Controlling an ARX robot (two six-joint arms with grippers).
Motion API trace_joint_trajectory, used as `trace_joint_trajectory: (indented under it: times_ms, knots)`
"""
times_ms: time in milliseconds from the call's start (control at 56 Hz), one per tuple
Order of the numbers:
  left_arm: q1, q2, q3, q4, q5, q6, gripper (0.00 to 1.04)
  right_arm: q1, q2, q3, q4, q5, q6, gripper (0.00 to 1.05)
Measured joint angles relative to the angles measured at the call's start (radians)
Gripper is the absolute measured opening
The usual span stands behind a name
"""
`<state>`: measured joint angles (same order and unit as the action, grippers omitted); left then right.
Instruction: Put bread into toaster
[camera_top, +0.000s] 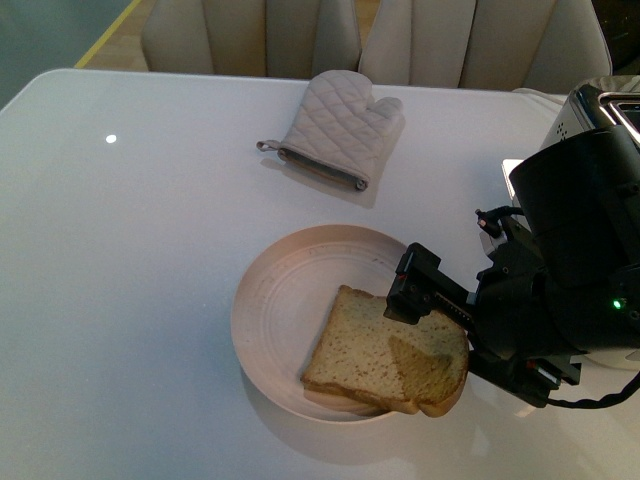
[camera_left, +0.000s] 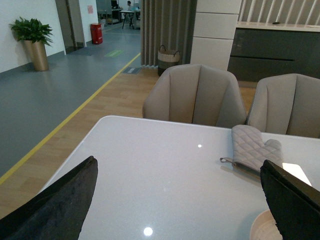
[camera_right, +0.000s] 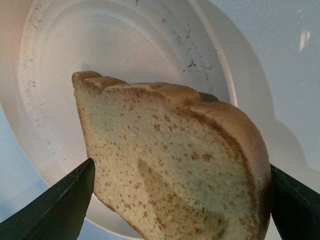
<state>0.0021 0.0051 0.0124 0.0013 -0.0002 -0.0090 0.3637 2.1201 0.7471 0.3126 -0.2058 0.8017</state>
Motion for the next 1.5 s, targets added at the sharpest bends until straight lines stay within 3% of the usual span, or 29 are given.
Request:
trace_joint_trajectory:
  times_ms: [89,393,554,821,1071,1268,1393,1500]
  knots:
    - [0.0,0.0,0.0,0.0,0.0,0.0,0.97,0.0,0.0,0.0,-0.001,0.008,0.005,0.92]
    - [0.0,0.0,0.0,0.0,0.0,0.0,0.97,-0.001,-0.025,0.0,-0.007,0.053,-0.014,0.21]
    - [0.0,0.0,0.0,0.0,0.0,0.0,0.97,0.011,-0.053,0.0,-0.001,0.052,-0.031,0.03]
    - [0.0,0.0,0.0,0.0,0.0,0.0,0.97,0.022,-0.159,-0.008,0.077,0.05,-0.033,0.03]
    - [0.0,0.0,0.0,0.0,0.0,0.0,0.97,-0.038,-0.409,-0.015,-0.002,0.092,-0.104,0.03]
    - [0.0,0.0,0.0,0.0,0.0,0.0,0.97,-0.133,-0.675,0.046,-0.196,0.154,-0.293,0.03]
    - [0.0,0.0,0.0,0.0,0.0,0.0,0.97,-0.248,-0.837,0.187,-0.344,0.254,-0.537,0.03]
    - [0.0,0.0,0.0,0.0,0.0,0.0,0.97,-0.302,-0.858,0.254,-0.416,0.27,-0.687,0.03]
